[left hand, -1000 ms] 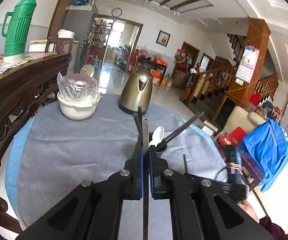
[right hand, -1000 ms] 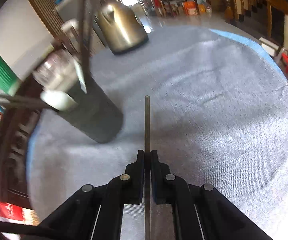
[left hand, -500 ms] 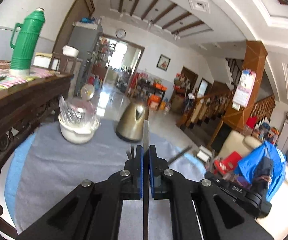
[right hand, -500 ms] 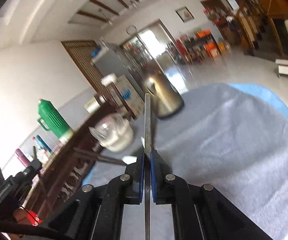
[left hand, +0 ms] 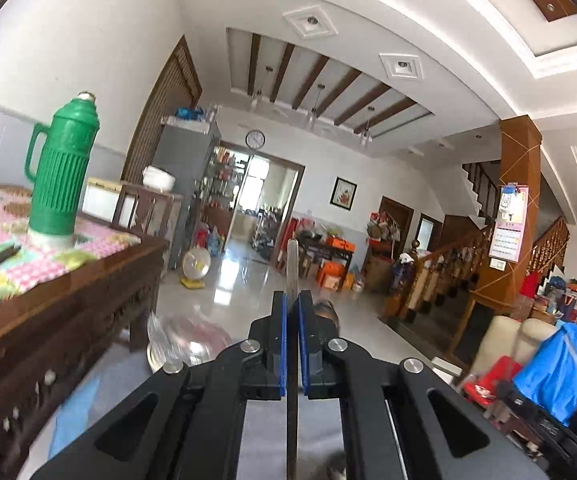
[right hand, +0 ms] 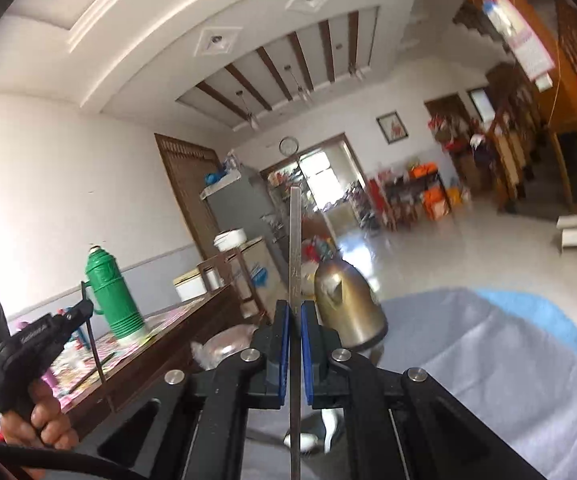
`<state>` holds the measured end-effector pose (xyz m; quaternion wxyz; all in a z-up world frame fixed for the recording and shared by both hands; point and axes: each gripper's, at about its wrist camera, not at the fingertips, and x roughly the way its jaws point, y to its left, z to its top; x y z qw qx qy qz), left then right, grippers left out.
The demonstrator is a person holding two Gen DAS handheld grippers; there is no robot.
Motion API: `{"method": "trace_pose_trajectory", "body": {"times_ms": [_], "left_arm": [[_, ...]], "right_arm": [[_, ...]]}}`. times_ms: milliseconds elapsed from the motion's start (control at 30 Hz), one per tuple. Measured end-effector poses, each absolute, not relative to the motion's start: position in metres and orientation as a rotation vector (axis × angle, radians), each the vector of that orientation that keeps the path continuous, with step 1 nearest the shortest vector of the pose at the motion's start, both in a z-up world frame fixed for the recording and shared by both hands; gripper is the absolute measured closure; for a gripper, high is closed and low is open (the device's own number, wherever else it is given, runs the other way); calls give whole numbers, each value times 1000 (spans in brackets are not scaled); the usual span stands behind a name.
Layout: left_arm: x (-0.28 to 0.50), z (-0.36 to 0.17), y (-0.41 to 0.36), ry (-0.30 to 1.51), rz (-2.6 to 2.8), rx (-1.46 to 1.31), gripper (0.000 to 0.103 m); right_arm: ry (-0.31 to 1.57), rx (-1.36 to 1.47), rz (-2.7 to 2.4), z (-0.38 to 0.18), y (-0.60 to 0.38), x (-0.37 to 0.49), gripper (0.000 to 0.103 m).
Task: Organize utensils
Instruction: 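Lift both held chopsticks up above the grey holder with both tools, then lower both chopsticks into the grey holder and open both tools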
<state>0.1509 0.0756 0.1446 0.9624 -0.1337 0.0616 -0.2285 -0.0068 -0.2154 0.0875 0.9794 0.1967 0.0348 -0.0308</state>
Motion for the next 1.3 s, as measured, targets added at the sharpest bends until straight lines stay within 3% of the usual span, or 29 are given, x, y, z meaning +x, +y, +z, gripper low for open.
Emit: {"method": "trace_pose_trajectory", "body": {"times_ms": [533,1300], "left_arm": [[280,121,2,145,-863,-379,98],[294,56,-61,231,-1145,-289,98]], "right_arm": [[68,292,-190,78,-200,75,97],[100,253,-192,57,-196,97,97]]}}
